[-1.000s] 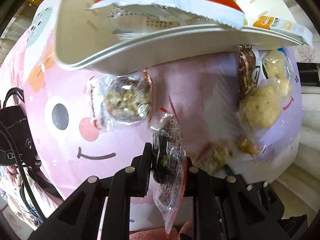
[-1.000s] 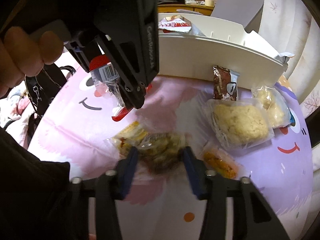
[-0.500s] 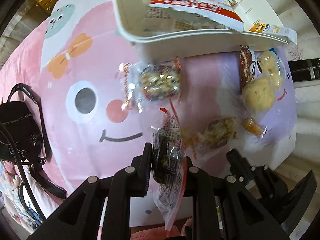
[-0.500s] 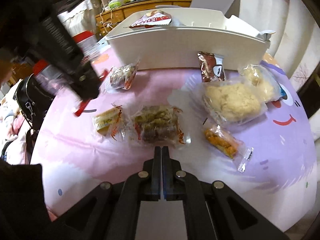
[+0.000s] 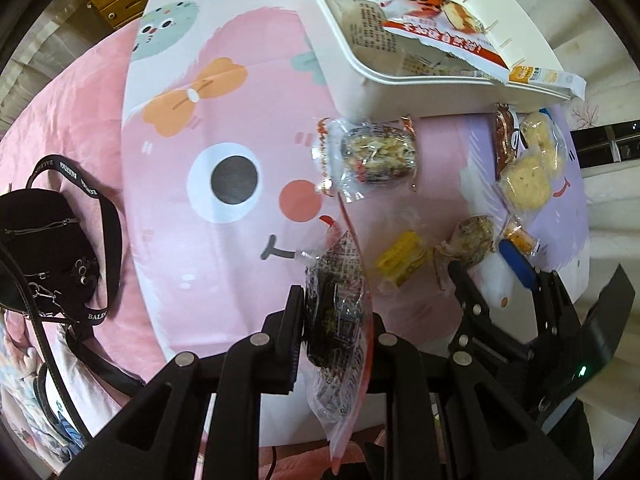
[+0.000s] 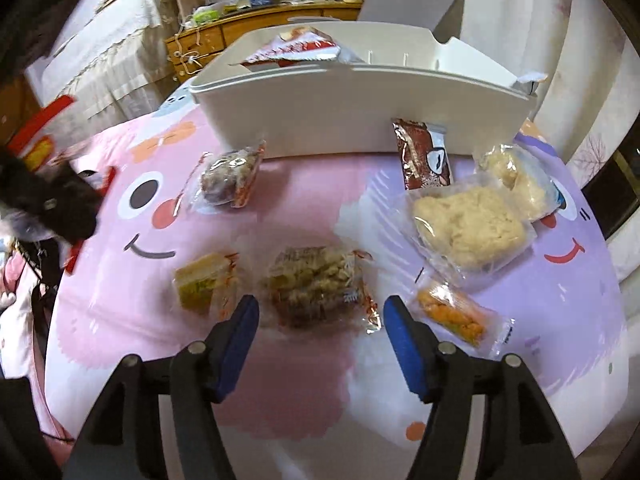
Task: Organize snacks
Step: 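Lift the dark-snack pack with the left tool while the right tool grips the clear nut pack, then raise both held packs toward the white box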
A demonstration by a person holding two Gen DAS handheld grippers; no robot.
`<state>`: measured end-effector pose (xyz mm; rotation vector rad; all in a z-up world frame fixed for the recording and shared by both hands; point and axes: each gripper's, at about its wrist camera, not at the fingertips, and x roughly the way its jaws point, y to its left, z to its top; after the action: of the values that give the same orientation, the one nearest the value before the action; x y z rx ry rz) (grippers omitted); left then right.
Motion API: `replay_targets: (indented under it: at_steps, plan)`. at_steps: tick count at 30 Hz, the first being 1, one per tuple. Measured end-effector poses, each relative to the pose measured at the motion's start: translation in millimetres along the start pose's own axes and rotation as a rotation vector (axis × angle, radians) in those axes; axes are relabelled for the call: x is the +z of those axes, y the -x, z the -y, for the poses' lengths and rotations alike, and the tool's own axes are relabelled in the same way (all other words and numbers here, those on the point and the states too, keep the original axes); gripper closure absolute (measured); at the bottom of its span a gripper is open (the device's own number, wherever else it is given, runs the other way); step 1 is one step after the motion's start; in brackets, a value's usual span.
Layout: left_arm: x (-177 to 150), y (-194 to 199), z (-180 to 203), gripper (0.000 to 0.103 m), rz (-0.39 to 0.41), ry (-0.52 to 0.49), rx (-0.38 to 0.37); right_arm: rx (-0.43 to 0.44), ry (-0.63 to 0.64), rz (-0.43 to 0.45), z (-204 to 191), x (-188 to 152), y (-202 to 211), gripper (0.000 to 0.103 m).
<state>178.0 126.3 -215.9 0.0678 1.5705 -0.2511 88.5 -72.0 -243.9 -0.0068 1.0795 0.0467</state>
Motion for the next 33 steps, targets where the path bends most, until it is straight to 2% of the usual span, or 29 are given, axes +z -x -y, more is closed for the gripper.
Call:
replay_targets:
  at_steps: [2,5,15,17,21,23,26,33]
  plan:
    - [-0.1,1.5,-1.0,0.086,0.004,0.003,0.0,-0.009,-0.008,0.006,-0.1,4.4,-2.4,0.028]
    - [-1.5,2.7,-6.4,0.086,0.003,0.015,-0.004,-0.022,-0.001,-0.01,-1.1,9.2,-11.7,0.024]
    - [-0.5,-1.6,-18.4,0.086,-0.009,0.055,-0.007,-0.008,-0.025,-0.048,0.0,16.8,-28.8,0.024]
    - [1.3,-1.7,-18.1,0.086,-0.008,0.056,-0.007,-0.024,0.003,-0.047,-3.5,16.2,-29.1,0.027]
    - [4.2,-0.3,-15.3,0.086,-0.004,0.054,-0.009,-0.013,0.041,-0.04,-12.1,17.2,-28.2,0.043]
    - [5.9,1.1,-13.2,0.086,-0.002,0.054,-0.01,-0.006,0.034,-0.047,-12.1,18.1,-28.3,0.045]
    - [9.0,3.4,-9.5,0.086,0.004,0.056,-0.009,0.019,0.018,-0.049,-8.7,17.5,-25.6,0.053]
    - [20.8,13.7,3.9,0.086,0.023,0.086,-0.003,0.087,-0.003,-0.07,1.7,20.3,-17.8,0.057]
